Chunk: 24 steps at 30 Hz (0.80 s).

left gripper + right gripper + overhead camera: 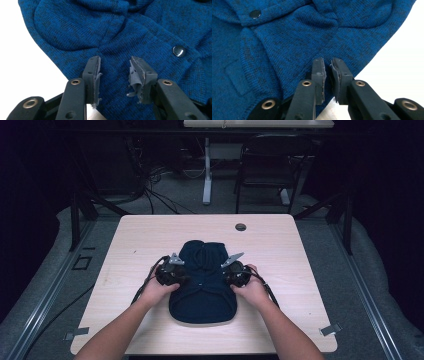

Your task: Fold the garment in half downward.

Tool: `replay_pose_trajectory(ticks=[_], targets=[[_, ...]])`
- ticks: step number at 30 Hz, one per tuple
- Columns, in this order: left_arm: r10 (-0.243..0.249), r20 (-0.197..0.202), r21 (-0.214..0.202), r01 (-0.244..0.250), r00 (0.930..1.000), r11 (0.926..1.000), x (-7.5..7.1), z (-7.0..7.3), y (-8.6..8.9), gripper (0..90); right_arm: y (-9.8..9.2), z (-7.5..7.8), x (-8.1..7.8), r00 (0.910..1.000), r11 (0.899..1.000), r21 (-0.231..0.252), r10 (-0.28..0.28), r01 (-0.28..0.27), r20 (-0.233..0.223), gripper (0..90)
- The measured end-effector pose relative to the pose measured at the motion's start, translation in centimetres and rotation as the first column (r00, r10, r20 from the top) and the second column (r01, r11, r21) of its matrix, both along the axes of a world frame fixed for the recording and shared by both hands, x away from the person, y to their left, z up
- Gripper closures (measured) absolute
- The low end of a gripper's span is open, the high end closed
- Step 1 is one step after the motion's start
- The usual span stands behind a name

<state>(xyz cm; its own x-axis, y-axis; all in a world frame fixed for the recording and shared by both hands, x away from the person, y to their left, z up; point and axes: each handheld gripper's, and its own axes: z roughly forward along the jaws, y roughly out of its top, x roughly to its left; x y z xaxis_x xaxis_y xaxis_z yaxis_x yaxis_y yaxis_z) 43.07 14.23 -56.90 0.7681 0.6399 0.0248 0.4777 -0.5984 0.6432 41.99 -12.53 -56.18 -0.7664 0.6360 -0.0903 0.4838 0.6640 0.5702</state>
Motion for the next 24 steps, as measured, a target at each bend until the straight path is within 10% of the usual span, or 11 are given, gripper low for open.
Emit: replay_pose_trajectory(ticks=[24], targets=[[-0.058,-0.021,0.003,0.058,0.9981,0.9983,-4.5,0.0,0.8,61.7,0.6,0.1,-4.5,0.9885,0.989,-0.019,0.146,-0.147,-0.037,84.1]])
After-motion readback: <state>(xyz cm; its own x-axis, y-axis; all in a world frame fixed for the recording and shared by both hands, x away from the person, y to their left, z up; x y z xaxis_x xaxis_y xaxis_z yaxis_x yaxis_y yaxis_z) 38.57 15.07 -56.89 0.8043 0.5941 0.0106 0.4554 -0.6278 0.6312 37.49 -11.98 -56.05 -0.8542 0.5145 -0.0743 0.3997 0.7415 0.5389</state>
